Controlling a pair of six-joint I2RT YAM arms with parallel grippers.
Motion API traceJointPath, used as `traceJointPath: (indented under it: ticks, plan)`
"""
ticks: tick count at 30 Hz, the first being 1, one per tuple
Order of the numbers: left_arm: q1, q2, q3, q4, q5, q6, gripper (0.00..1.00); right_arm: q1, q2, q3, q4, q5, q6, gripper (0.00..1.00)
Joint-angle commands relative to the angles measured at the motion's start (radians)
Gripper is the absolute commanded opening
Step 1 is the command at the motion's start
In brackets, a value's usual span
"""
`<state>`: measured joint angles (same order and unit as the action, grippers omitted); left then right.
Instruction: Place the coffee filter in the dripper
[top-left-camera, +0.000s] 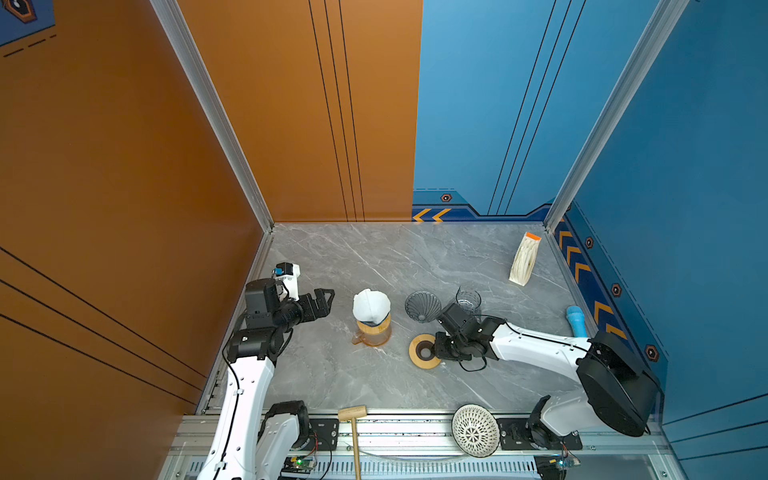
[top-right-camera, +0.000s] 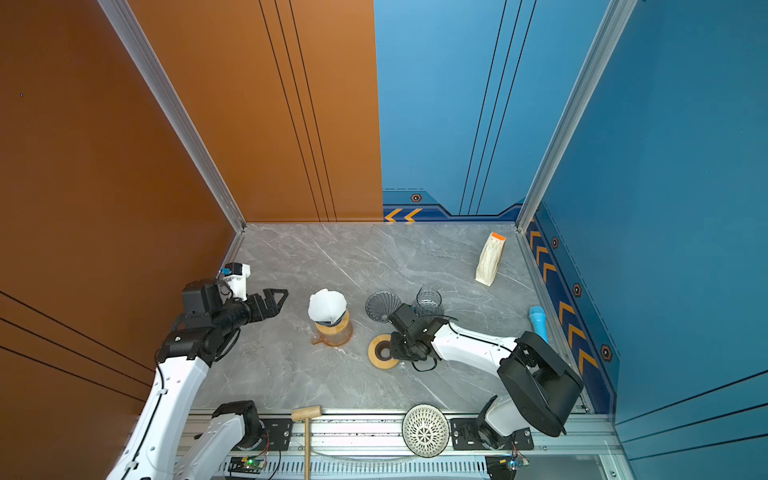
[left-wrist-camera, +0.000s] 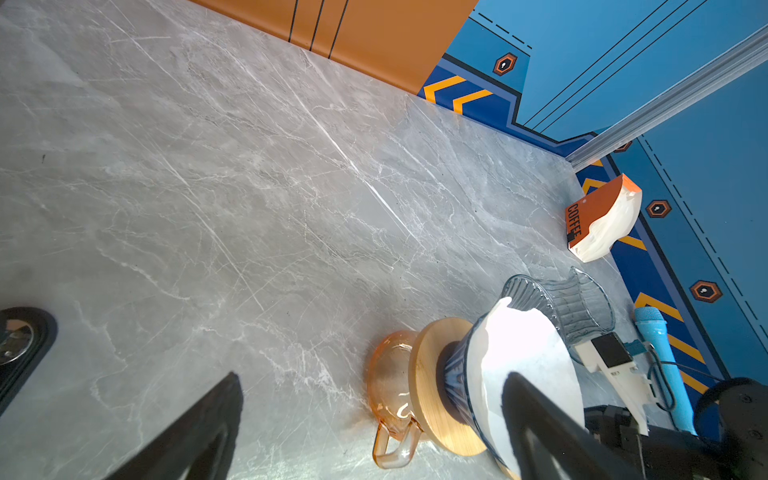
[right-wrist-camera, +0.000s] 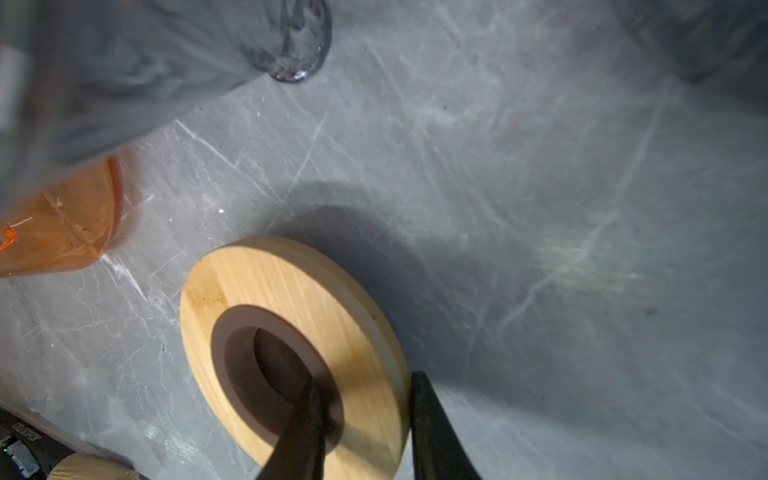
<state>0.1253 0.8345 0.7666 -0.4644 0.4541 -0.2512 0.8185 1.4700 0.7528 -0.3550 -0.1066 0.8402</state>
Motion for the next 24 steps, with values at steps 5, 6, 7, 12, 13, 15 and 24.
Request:
traceJointPath:
  ticks: [5,6,7,12,13,15,24]
  plan:
    - [0.01,-0.02,0.027,-0.019,0.033,0.003,0.98,0.033,-0.032,0.032,-0.058,0.039,-0.043,0.19]
    - [0.01,-0.021,0.032,-0.019,0.033,0.003,0.98,0.034,-0.042,0.031,-0.059,0.043,-0.044,0.18]
    - [0.01,-0.022,0.037,-0.018,0.033,0.004,0.98,0.038,-0.051,0.03,-0.061,0.046,-0.044,0.18]
    - [0.01,-0.014,0.061,-0.018,0.041,0.0,0.98,0.052,-0.114,0.017,-0.069,0.076,-0.046,0.17]
    - [0.009,-0.014,0.063,-0.017,0.044,-0.002,0.98,0.051,-0.128,0.017,-0.07,0.08,-0.047,0.17]
    - [0.005,-0.014,0.069,-0.016,0.048,-0.004,0.98,0.052,-0.159,0.011,-0.074,0.086,-0.055,0.17]
    - [-0.025,-0.015,0.12,0.023,0.081,-0.064,0.98,0.022,-0.316,0.029,-0.124,0.129,-0.107,0.17]
